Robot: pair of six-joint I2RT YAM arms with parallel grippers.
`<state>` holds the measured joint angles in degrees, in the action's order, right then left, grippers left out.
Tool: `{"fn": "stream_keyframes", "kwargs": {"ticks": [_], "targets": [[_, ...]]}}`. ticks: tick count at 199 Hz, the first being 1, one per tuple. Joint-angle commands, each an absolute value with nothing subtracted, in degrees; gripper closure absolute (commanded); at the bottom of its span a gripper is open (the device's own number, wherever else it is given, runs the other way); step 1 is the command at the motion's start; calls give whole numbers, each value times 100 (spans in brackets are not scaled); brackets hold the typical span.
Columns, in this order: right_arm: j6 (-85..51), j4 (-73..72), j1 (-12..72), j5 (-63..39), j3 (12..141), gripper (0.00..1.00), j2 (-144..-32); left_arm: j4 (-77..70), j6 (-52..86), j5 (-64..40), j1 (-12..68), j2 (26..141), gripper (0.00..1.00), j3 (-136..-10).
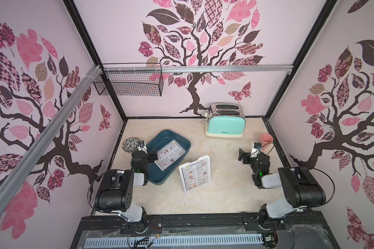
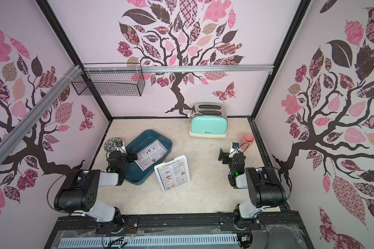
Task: Replace the menus in the menu holders
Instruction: Adjust the menu holder at the center of the board.
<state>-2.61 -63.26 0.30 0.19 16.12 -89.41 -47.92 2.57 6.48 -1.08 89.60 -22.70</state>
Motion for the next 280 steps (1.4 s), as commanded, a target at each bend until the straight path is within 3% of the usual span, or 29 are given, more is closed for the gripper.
{"fn": "stream_keyframes", "kwargs": {"ticks": [1, 136, 160, 197, 218, 249, 280], "targets": [[-264, -6403, 26, 22, 1673, 0, -8867, -4876, 223, 566, -133, 8912, 2, -2250], [-272, -6267, 18, -16, 1724, 0, -8852, -4859, 278, 309, -259, 8855, 2, -2239], [-247, -6502, 9, -24, 1531, 0, -8586, -4114, 344, 489, -263, 8124, 2, -2379], [-409, -3811, 9, 746, 2101, 0, -6706, -2109, 58, 543, -320, 6432, 2, -2712], [-1531, -2266, -15, 1207, 2374, 0, -5740, -1072, 291, 333, -372, 5825, 2, -3064], [-1850, -673, -26, 181, 2843, 0, -4948, 266, 785, -366, -233, 5231, 2, -3898], [-2577, 1048, -11, -770, 3605, 0, -4873, 1514, 1894, -679, 11, 5153, 4, -4702]]}}
